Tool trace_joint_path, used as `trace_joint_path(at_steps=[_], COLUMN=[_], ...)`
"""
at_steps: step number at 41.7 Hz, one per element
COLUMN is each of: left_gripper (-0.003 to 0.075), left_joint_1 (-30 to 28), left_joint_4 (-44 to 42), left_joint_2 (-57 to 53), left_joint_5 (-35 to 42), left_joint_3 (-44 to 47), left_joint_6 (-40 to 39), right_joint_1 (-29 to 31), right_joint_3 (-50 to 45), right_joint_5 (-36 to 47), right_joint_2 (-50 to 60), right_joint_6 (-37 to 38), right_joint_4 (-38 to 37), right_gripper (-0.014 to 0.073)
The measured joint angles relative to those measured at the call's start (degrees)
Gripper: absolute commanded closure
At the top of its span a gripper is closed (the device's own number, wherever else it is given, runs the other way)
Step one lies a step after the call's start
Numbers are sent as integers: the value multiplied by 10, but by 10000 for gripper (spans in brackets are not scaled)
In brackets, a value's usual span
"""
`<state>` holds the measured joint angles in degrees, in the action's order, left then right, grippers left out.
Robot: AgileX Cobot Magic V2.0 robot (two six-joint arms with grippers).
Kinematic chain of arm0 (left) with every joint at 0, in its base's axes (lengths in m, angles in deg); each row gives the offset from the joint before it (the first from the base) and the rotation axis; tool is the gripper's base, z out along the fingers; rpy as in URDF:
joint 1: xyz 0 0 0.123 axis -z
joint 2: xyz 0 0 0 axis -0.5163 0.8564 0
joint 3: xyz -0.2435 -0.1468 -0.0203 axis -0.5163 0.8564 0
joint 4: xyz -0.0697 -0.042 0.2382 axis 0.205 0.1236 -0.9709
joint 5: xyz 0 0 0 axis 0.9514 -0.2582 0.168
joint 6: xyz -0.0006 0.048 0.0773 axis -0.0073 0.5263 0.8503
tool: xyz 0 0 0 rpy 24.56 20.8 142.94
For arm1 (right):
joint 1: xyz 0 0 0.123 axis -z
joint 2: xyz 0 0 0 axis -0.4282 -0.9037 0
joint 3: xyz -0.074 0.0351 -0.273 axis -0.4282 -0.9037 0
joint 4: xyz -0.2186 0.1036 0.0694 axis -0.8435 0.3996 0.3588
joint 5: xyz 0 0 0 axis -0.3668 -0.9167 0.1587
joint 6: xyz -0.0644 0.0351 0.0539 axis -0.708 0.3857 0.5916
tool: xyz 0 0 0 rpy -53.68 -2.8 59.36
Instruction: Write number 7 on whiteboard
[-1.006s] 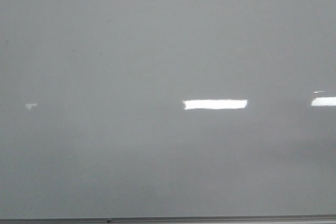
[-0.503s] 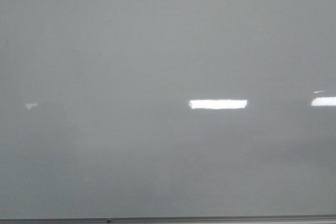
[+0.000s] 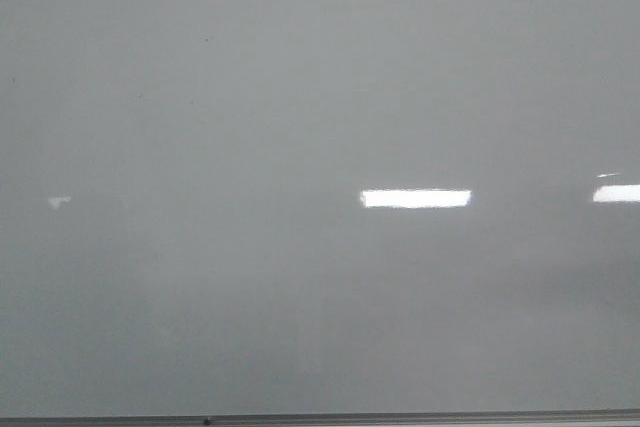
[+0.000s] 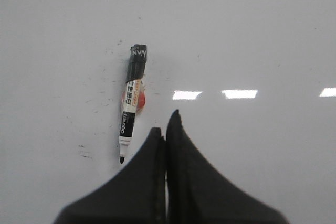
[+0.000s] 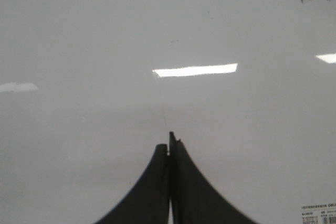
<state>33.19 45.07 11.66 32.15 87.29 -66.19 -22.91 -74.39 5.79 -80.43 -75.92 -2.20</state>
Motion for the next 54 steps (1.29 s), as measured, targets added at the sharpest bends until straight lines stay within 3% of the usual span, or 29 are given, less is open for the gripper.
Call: trace_joint_path(at_steps=[6, 13, 25, 36, 38, 41, 45, 48, 51, 54], left_gripper=[741, 741, 741, 727, 686, 547, 252, 99, 20, 33], left_joint_1=[0, 0, 0, 0, 0, 0, 0, 0, 0, 0], left_joint_4=[-1, -5, -52, -56, -56, -56, -56, -56, -56, -56], left_joint_2=[0, 0, 98, 224, 234, 240, 240, 240, 240, 240], left_joint_5=[64, 107, -5, -47, -45, -43, -38, -37, -36, -36], left_joint_3=[0, -35, -188, -234, -234, -234, -234, -234, -234, -234], left_joint_6=[0, 0, 0, 0, 0, 0, 0, 0, 0, 0], right_joint_1=[0, 0, 0, 0, 0, 0, 0, 0, 0, 0], right_joint_3=[6, 83, 226, 250, 250, 250, 250, 250, 250, 250], right_joint_5=[11, -47, -118, -118, -118, -118, -118, -118, -118, -118], right_joint_2=[0, 0, -100, -180, -182, -183, -183, -183, -183, -183], right_joint_6=[0, 0, 0, 0, 0, 0, 1, 1, 1, 1], right_joint_4=[0, 0, 0, 0, 0, 0, 0, 0, 0, 0], right_gripper=[652, 652, 652, 639, 597, 475, 231, 76, -25, -71])
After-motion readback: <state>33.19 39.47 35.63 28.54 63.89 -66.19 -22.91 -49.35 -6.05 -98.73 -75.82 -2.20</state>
